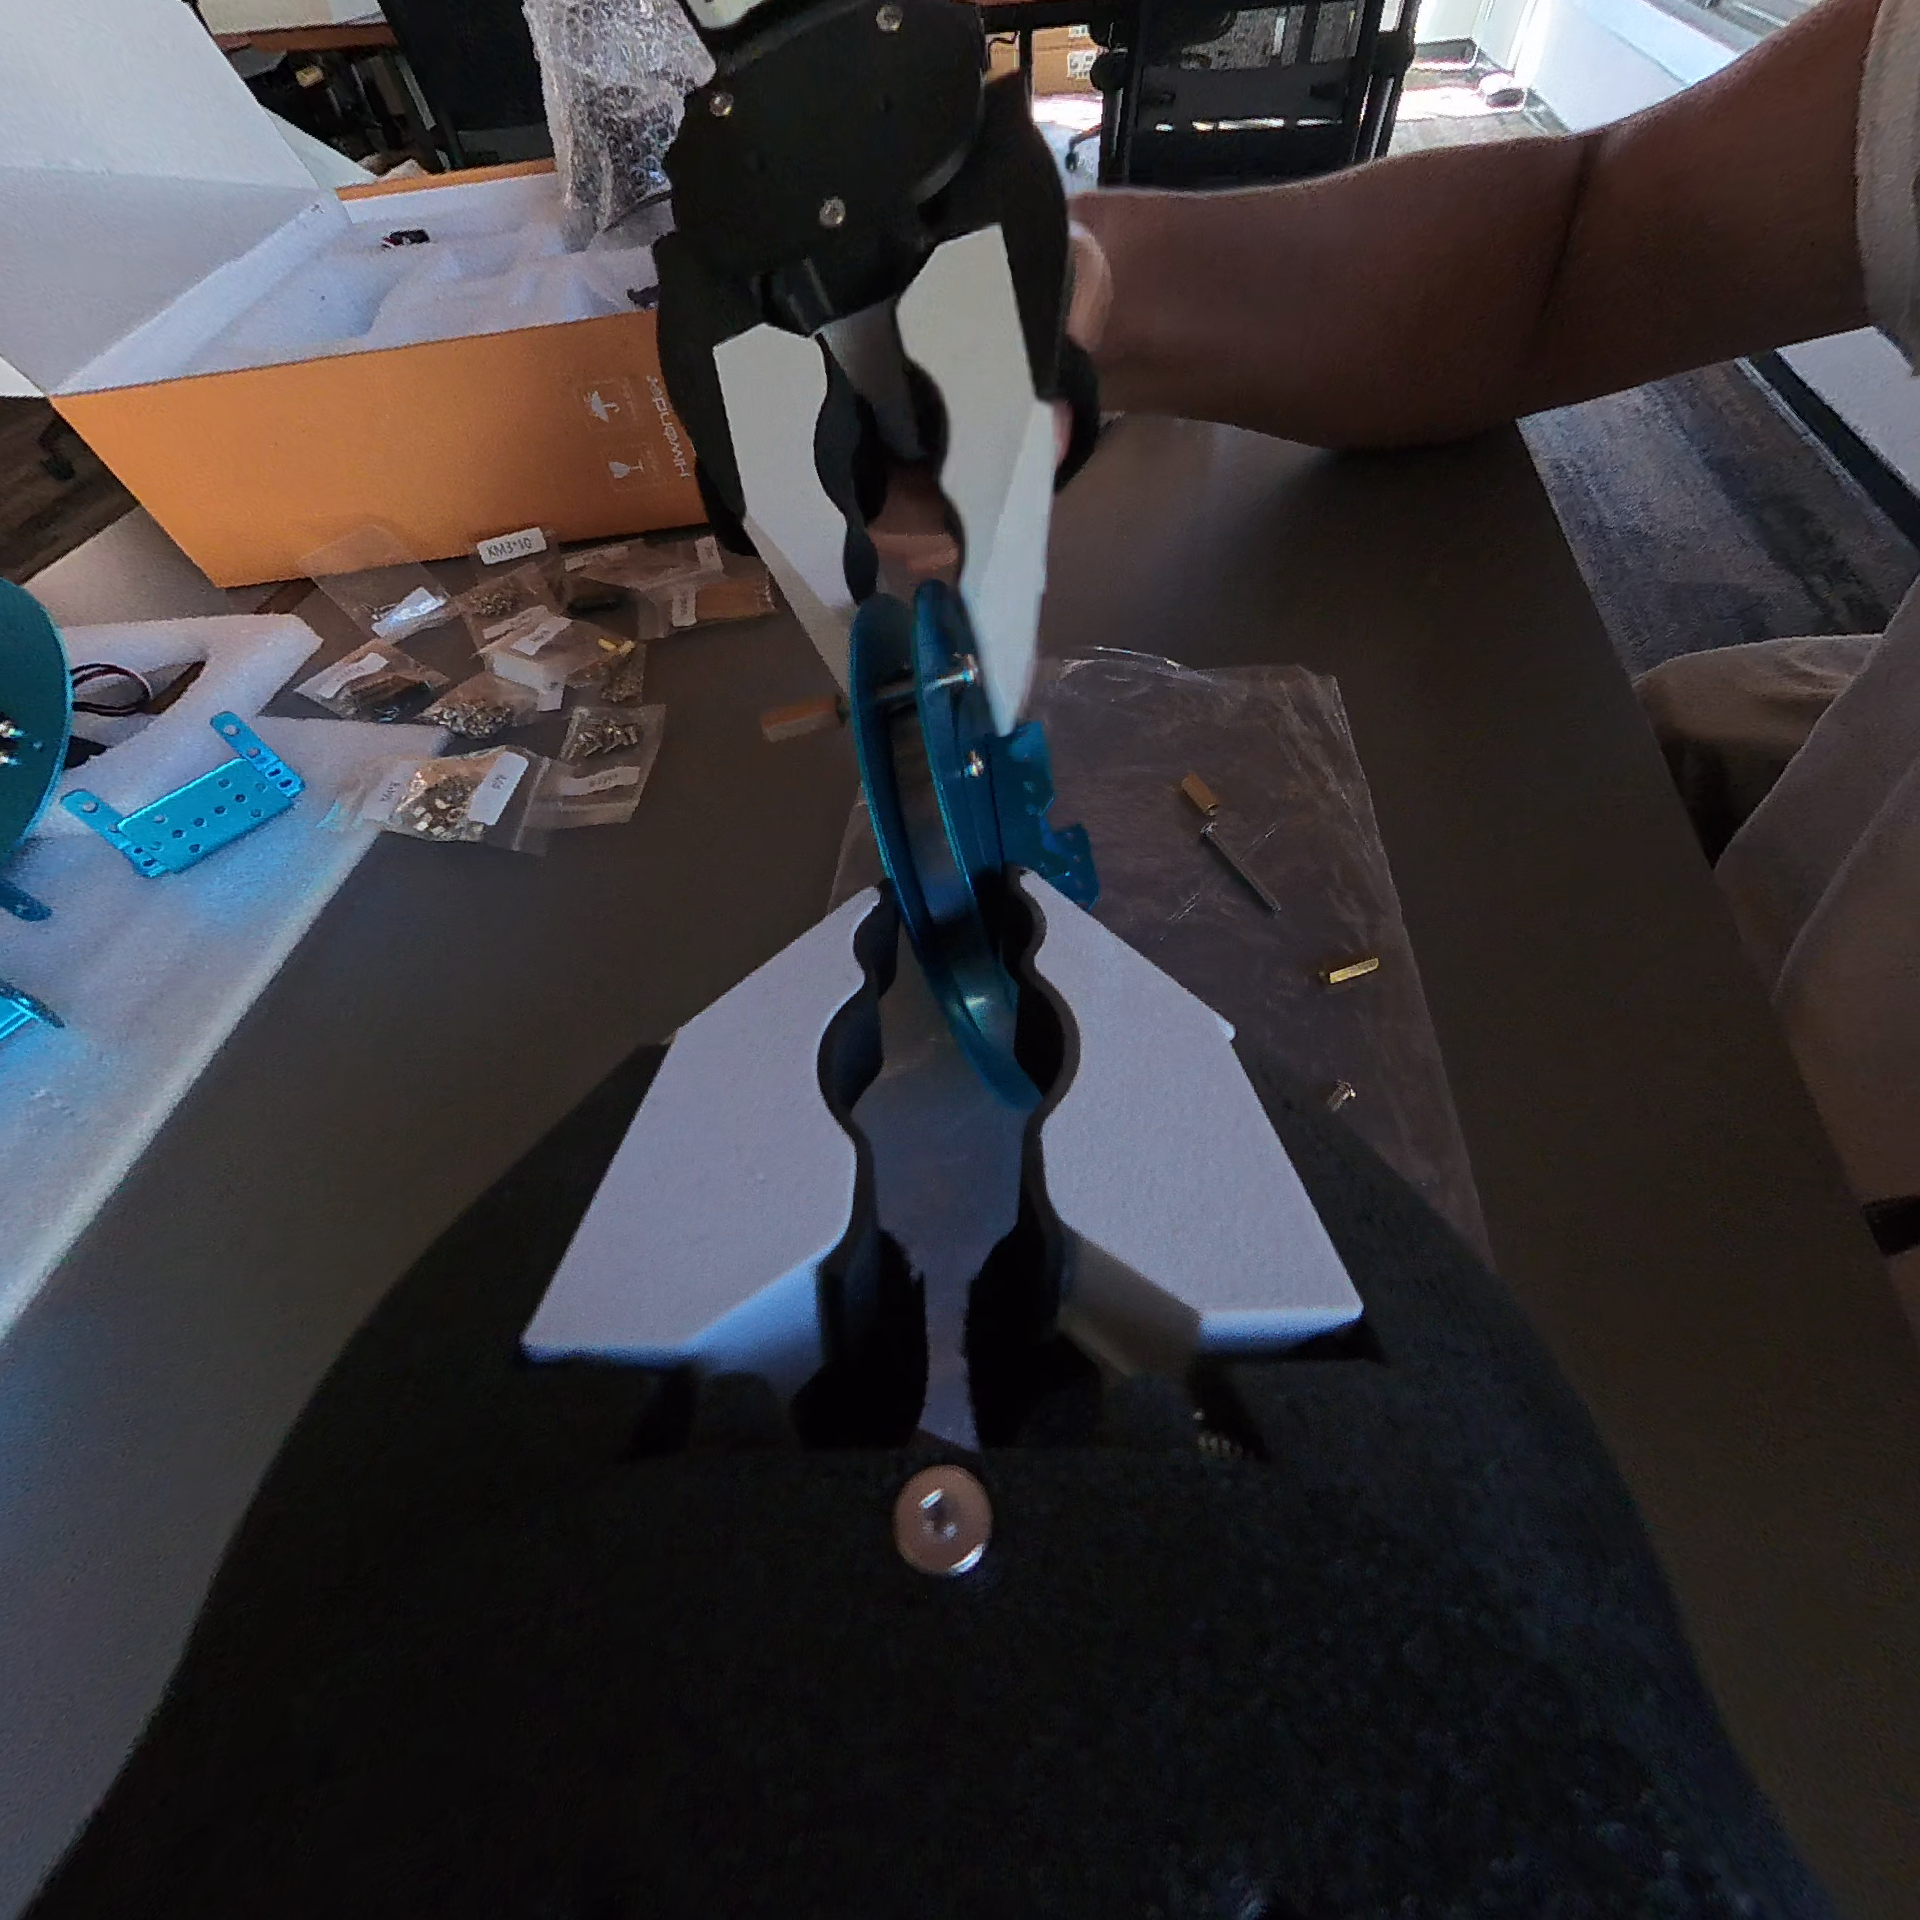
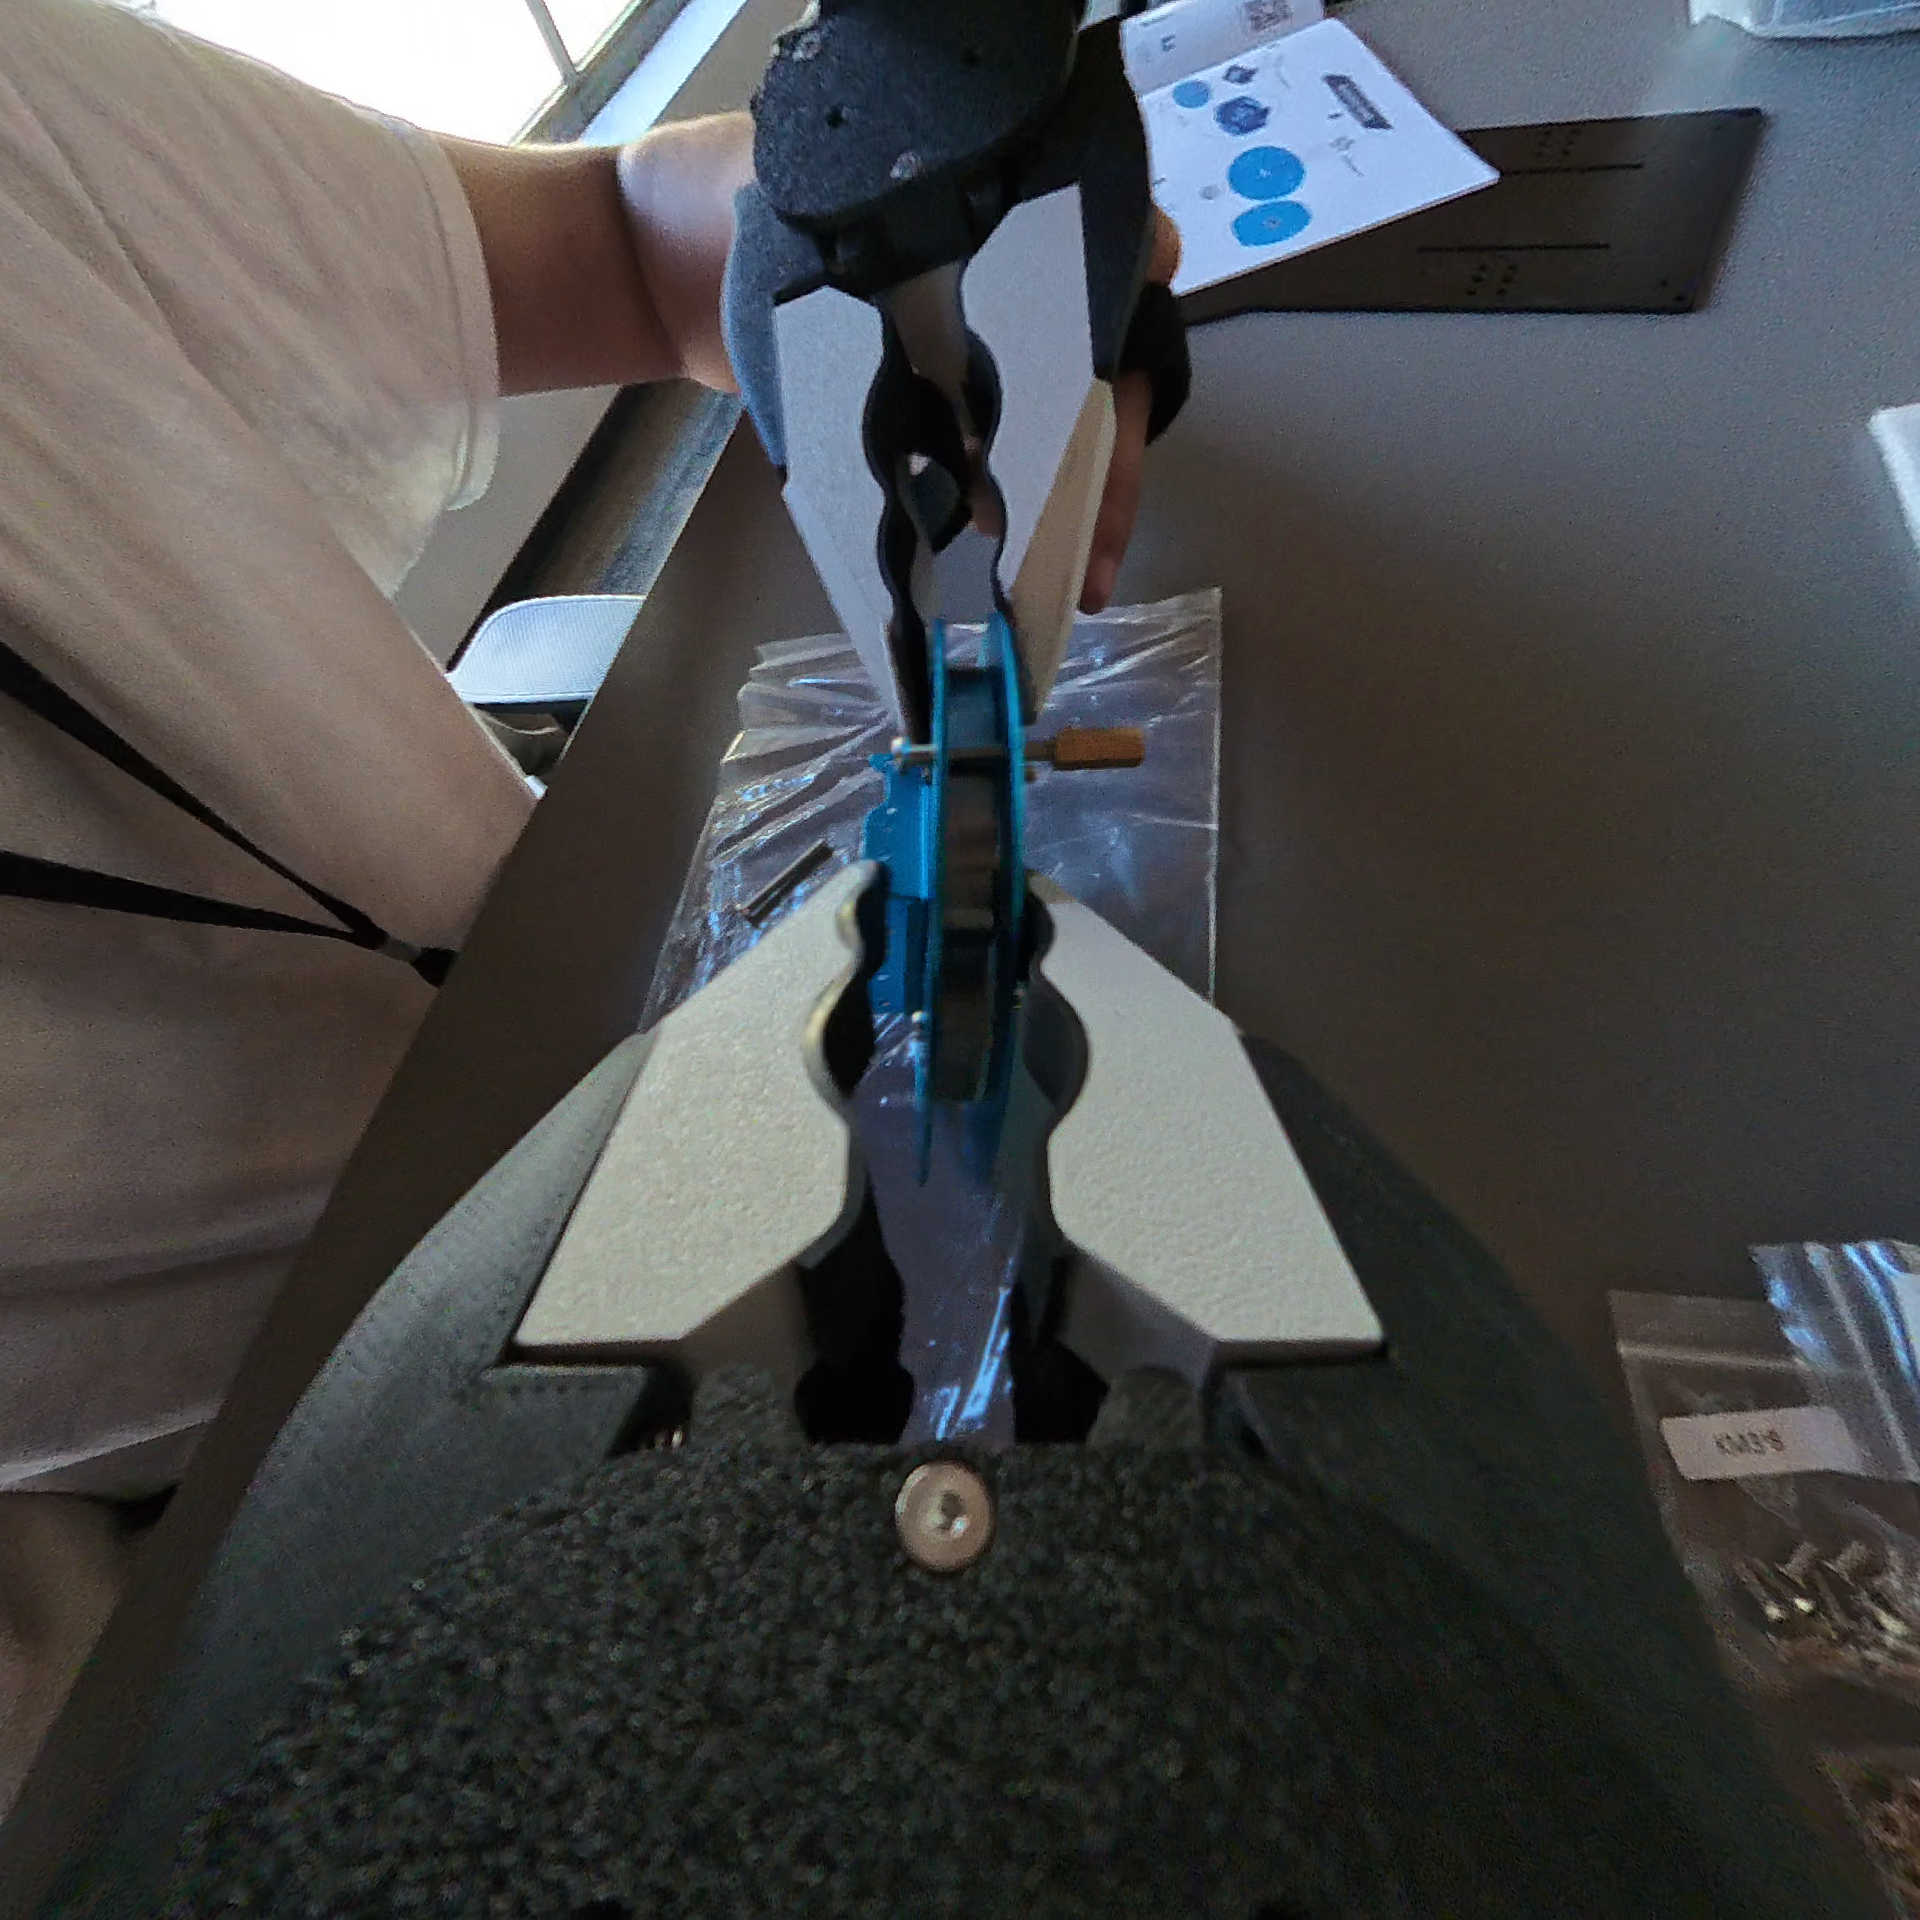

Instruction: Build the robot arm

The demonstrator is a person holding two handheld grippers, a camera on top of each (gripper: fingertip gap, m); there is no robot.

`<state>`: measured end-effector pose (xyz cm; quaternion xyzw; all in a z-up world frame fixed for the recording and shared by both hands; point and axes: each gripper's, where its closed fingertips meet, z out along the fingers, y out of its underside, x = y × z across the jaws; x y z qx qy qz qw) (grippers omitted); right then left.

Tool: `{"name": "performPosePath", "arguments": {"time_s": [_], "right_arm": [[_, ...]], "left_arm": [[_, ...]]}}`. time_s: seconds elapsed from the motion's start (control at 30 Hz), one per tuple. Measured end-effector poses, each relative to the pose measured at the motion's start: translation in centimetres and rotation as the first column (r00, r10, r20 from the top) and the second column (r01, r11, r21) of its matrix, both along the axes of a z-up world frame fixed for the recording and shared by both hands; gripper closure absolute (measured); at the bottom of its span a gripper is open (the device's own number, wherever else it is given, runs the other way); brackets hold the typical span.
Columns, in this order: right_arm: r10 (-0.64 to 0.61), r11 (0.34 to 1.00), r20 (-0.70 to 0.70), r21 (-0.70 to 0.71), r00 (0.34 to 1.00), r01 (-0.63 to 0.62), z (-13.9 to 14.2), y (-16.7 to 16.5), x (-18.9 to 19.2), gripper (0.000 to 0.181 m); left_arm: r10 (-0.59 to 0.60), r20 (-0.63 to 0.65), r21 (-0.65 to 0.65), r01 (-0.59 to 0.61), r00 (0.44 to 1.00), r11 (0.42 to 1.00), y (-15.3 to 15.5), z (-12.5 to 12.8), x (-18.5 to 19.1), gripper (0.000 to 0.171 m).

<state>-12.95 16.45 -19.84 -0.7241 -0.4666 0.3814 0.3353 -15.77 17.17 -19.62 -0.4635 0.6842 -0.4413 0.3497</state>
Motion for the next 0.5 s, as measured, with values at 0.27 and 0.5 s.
{"name": "performPosePath", "arguments": {"time_s": [0.27,0.5], "right_arm": [[-0.006,1.000,-0.070,-0.027,0.998,0.004,-0.1,-0.1,0.6,0.169],[-0.013,1.000,-0.093,-0.021,0.996,0.011,-0.2,-0.3,1.0,0.169]], "left_arm": [[0.001,-0.002,0.075,-0.001,1.000,0.997,-0.2,-0.4,-0.3,0.151],[-0.016,0.000,0.029,0.016,1.000,0.999,-0.2,-0.6,-0.6,0.154]]}}
